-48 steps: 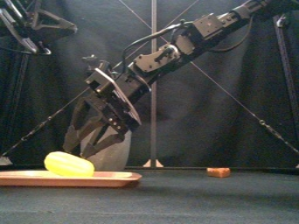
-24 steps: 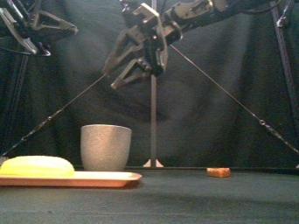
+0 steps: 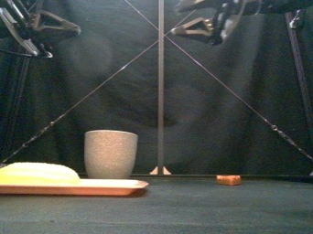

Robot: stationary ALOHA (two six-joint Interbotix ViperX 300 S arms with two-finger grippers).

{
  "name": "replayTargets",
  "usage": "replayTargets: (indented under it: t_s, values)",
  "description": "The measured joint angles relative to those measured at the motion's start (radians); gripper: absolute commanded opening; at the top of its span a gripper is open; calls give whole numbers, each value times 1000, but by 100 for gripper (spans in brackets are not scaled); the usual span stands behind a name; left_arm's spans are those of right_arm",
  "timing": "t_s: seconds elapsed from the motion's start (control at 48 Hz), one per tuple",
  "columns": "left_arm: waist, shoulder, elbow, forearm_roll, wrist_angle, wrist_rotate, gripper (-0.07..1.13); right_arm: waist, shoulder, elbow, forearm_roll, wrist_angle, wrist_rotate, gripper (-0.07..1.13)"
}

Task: Pick the corn then place it on the pink plate
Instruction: Drop corn on the pink plate and return to neutral

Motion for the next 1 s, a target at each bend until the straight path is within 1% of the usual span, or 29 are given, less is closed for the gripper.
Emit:
replayTargets:
  t_s: [0.083,0.229,0.438,0.75,1.0]
  values:
    - [0,0,0,9,0,0,-2,12,-104,77,-28,-32,0,88]
    - [0,-2,0,20,0,0,-2,49,-273,181,-74,-44,6,88]
    - [0,-2,2,21,0,-2,-2,71,-453,284,-84,-51,6,88]
    - [-2,-2,0,23,0,0,-2,77,-624,373,-92,-55,-2,88]
    - [-5,-2,2,21,0,-2,-2,72,-635,396,-101,-55,2,88]
